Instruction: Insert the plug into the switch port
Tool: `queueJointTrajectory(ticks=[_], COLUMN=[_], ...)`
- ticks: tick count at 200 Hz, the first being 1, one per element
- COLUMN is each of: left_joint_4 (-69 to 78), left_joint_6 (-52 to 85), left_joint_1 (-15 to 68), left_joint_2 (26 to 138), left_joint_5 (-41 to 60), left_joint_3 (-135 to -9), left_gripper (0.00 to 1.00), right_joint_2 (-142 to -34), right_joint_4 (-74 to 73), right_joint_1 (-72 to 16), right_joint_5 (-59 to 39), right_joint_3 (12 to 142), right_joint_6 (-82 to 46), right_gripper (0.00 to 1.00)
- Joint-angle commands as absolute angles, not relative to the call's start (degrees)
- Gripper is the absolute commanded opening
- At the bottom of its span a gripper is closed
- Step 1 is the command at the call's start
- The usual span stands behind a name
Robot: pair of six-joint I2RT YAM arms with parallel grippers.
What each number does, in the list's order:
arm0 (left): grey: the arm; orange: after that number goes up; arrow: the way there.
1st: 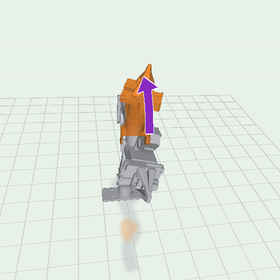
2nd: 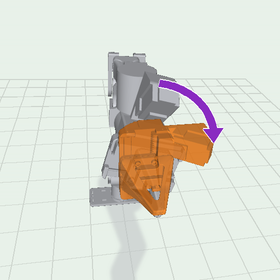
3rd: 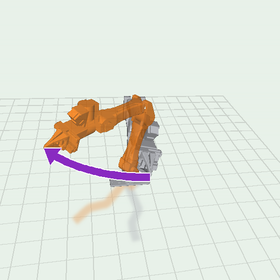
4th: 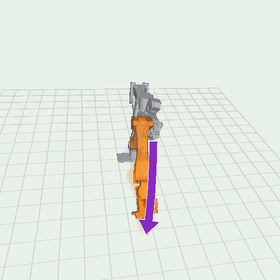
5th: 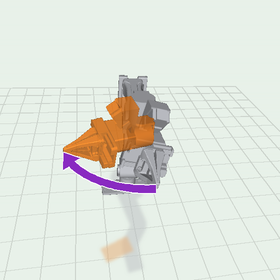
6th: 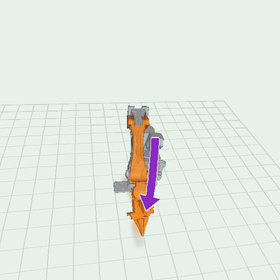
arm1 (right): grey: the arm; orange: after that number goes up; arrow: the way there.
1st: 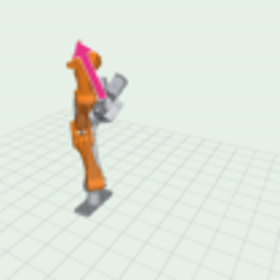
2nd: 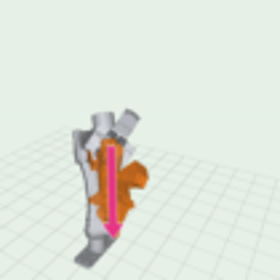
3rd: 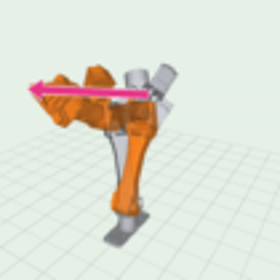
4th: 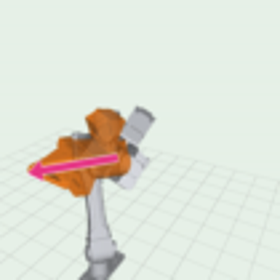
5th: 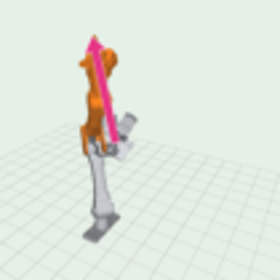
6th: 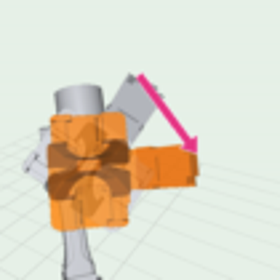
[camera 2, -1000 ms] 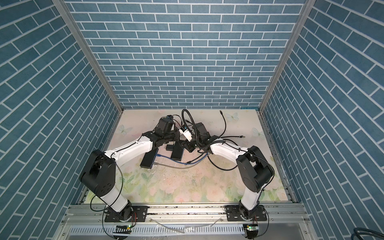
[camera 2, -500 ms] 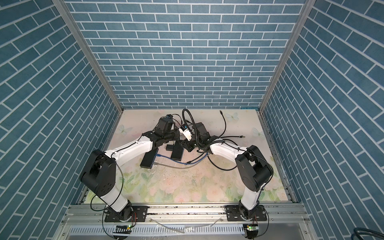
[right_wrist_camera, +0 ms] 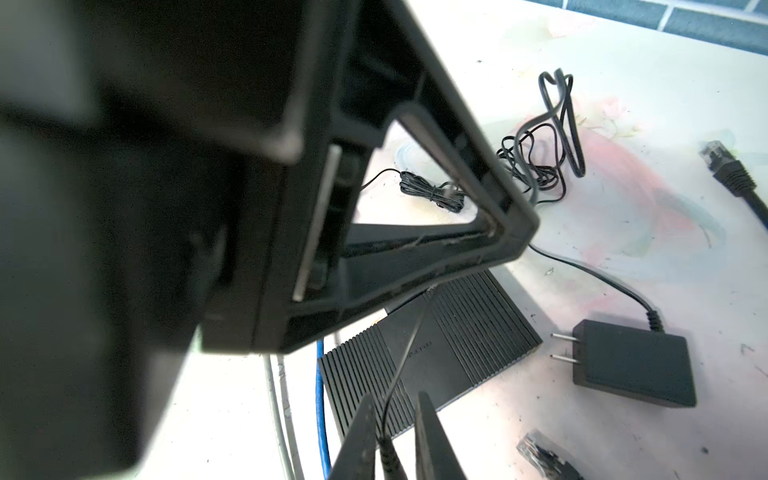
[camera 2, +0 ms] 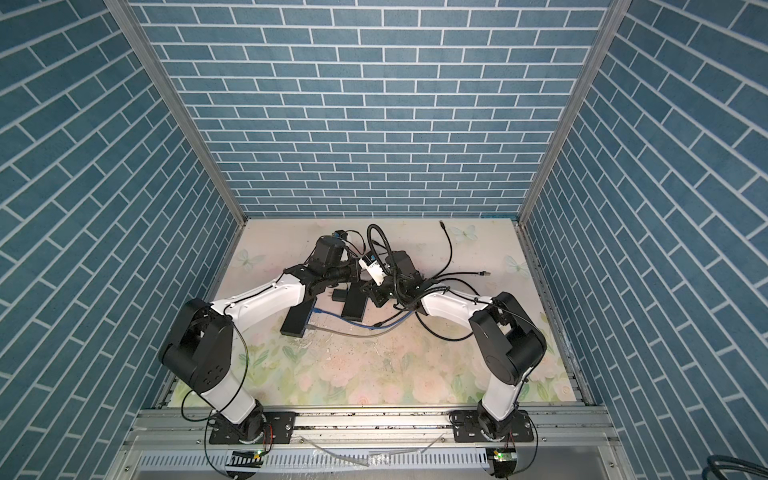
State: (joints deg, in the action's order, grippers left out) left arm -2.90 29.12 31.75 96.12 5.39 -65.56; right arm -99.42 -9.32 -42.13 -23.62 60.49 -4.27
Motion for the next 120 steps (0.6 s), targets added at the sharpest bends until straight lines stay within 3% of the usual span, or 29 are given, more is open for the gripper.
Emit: queueJointTrajectory(ticks=[1, 47, 86, 105, 120], left_joint_4=[-0.97, -1.32, -1.08, -0.50, 0.15], left_joint_6=[29.08, 28.86, 28.92, 28.91, 29.23], left_joint_1=[31.93, 31.87, 31.80, 31.64, 31.38], left_joint_2=[94.61, 94.89, 94.67, 94.57, 94.45], left_joint_5=[6.34, 5.96, 5.98, 6.18, 6.80], left_joint_3=[-65.21, -65.51, -65.30, -64.96, -64.48], left_gripper=[0.00, 0.00, 0.00, 0.00, 0.02], right_joint_2=[-97.51, -97.31, -97.91, -98.58, -99.06], right_joint_4=[-10.08, -9.99, -9.86, -10.28, -11.23], right_joint_1=[-43.06, -43.07, -43.04, -43.11, -43.06], right_joint_5=[-23.73, -23.67, -23.99, -24.60, -25.39], right_joint_3=[58.61, 57.60, 57.89, 58.25, 58.39], right_joint_6=[-3.87, -4.23, -4.60, -5.09, -5.87], right_gripper=[0.18, 0.15, 0.09, 0.00, 0.00])
